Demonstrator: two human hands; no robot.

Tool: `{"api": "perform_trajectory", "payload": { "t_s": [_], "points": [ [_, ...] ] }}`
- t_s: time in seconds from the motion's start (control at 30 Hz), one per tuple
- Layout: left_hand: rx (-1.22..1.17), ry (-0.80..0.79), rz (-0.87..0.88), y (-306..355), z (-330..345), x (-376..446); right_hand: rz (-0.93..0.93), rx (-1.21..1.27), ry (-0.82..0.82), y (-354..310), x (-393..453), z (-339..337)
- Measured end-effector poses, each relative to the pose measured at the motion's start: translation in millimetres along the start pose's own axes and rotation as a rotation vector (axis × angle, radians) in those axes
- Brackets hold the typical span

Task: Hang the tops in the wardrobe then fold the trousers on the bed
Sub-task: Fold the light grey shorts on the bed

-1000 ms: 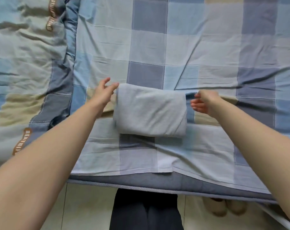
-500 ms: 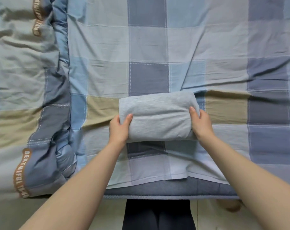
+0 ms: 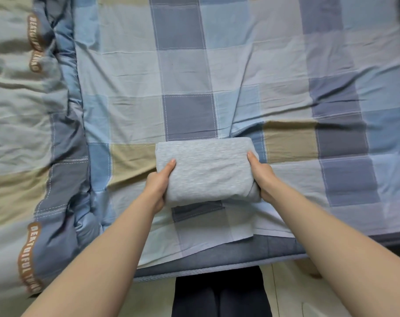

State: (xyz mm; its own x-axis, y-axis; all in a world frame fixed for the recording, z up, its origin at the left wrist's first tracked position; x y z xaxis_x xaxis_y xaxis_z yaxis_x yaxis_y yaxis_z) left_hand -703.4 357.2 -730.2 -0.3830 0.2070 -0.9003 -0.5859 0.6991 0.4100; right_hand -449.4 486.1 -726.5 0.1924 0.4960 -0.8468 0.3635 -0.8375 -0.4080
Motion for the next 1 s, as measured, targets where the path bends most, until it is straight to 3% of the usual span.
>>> {"api": "perform_trajectory", "payload": {
  "t_s": [0.23, 0.57, 0.7, 1.0],
  "points": [
    [0.07, -0.044, 0.231, 51, -7, -94, -0.104, 0.097, 0.091, -23, -105, -57],
    [0.241, -0.176, 0.505, 100, 23, -334, -0.29, 0.313, 0.323, -32, -318, -218],
    [0.276, -0.26, 0.577, 93, 37, -418, -0.339, 0.394, 0.395, -8, -393, -275],
    [0.414, -0.568, 0.648, -6, 65, -591, -0.398, 0.612, 0.756, 137, -571, -396]
  ]
}}
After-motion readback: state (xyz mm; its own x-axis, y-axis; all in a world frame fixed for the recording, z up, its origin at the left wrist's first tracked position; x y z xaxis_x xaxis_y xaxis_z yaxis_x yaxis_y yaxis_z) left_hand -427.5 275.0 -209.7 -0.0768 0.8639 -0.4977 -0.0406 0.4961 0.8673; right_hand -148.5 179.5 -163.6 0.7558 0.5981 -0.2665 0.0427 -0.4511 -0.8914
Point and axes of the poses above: each hand's wrist, its own x-axis towards the middle knuckle, its own z-axis out of the palm, y = z × x, the point moved 6 cm from there along x, towards the middle knuckle, and after that the axes turned 6 degrees about y, right-handed, at the moved point
